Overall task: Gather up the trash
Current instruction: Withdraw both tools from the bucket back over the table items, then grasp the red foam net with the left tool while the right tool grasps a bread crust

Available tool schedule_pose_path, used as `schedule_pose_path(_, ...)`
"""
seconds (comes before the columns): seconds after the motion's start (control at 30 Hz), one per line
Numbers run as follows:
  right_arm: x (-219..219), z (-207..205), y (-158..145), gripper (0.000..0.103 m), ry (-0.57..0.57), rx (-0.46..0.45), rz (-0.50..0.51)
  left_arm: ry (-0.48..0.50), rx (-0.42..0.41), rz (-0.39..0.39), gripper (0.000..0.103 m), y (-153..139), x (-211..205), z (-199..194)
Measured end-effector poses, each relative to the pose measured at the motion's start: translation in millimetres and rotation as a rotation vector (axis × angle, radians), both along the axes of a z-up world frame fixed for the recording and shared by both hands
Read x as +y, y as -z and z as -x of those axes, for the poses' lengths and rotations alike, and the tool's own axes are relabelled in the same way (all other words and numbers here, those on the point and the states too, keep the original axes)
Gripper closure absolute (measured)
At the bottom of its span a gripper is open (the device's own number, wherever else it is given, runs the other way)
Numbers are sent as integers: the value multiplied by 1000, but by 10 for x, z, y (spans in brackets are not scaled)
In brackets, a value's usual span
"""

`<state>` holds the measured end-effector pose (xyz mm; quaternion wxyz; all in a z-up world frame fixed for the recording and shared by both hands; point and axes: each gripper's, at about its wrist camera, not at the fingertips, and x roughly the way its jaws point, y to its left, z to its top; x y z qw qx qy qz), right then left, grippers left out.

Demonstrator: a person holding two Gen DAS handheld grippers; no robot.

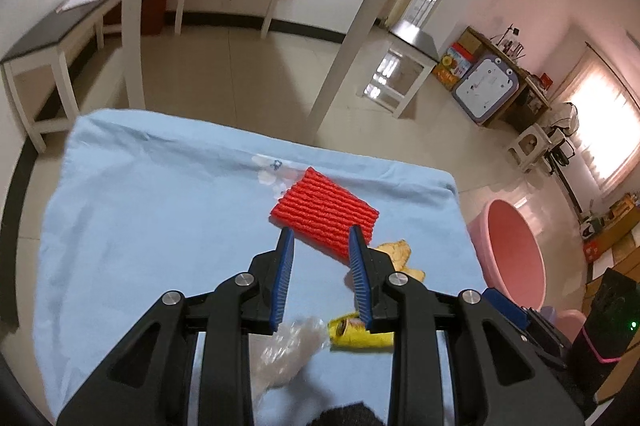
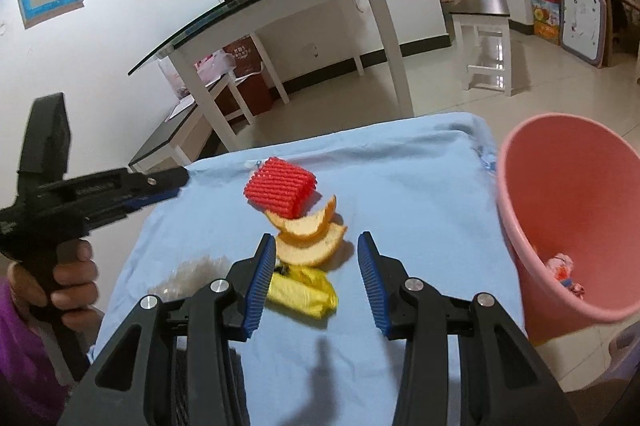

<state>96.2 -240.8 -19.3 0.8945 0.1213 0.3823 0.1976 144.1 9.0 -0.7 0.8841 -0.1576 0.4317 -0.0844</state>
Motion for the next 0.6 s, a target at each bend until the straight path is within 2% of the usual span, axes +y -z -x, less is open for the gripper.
schedule_pose_path(0.2, 18, -226, 91, 61, -9, 25, 5, -33, 115, 70, 75, 275, -73, -392)
schedule_pose_path(0.37, 77, -434, 189, 61, -39, 45, 19, -120, 195, 78, 75, 472, -70, -577)
schedule_pose_path(0.5, 169, -601, 275, 61, -73, 62, 36, -173, 223, 37, 74, 563, -80, -635)
schedule_pose_path(0.6, 224, -711, 359, 61, -92, 80, 48, -203, 247, 63, 74, 634, -86, -673)
